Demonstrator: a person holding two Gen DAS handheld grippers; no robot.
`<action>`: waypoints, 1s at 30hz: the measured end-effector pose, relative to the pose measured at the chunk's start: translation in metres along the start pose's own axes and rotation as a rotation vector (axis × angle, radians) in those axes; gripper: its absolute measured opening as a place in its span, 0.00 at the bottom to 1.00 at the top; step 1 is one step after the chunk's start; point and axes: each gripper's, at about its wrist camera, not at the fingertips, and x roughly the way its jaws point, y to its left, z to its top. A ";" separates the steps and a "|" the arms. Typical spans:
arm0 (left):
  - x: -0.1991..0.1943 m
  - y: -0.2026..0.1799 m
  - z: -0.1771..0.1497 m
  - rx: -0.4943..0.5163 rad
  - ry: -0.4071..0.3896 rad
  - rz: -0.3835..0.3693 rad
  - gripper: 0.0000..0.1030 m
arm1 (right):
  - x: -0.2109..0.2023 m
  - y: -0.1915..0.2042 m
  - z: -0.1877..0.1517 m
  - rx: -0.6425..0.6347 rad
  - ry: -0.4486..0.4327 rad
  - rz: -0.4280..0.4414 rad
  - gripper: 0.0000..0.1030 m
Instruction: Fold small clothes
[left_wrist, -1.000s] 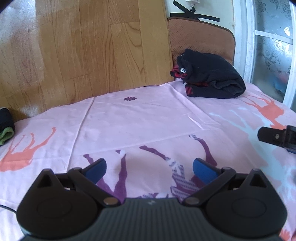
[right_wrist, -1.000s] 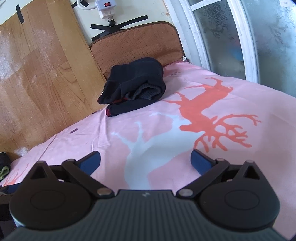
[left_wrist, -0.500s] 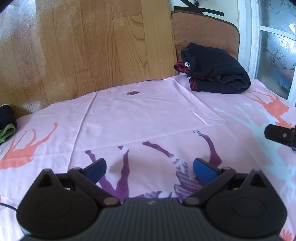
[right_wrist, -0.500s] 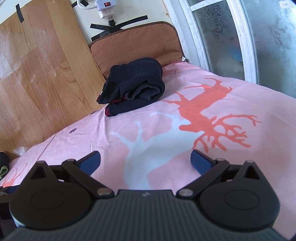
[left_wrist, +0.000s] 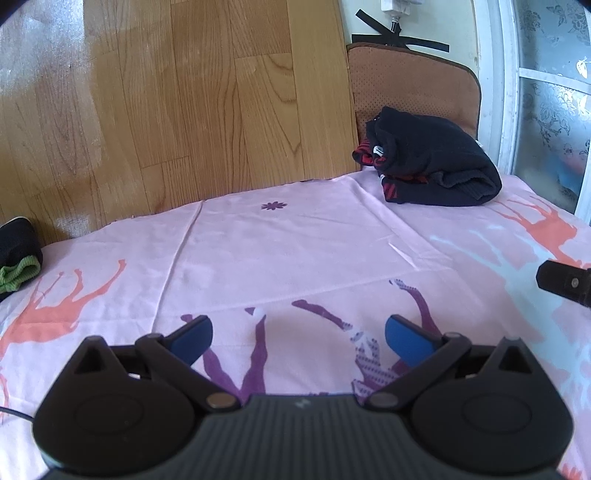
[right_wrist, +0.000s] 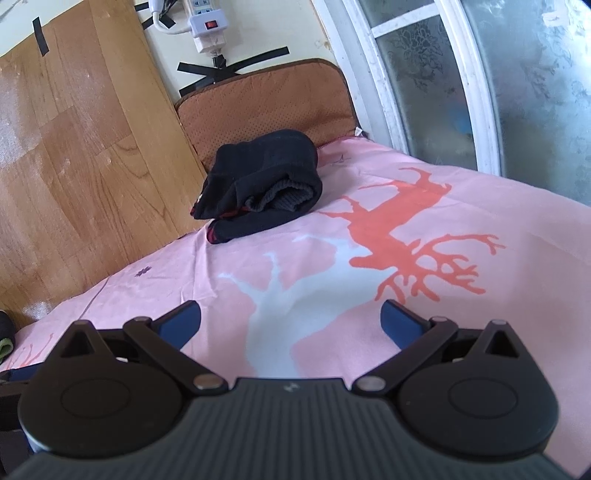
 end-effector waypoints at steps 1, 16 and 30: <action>0.000 0.000 0.000 -0.001 0.001 0.000 1.00 | 0.000 0.000 0.000 -0.001 -0.002 -0.003 1.00; 0.001 0.004 0.000 -0.021 0.014 0.014 1.00 | 0.000 0.000 0.000 0.005 -0.002 -0.024 1.00; 0.001 0.011 0.003 -0.049 0.011 0.045 1.00 | 0.000 -0.001 0.000 0.010 -0.005 -0.023 1.00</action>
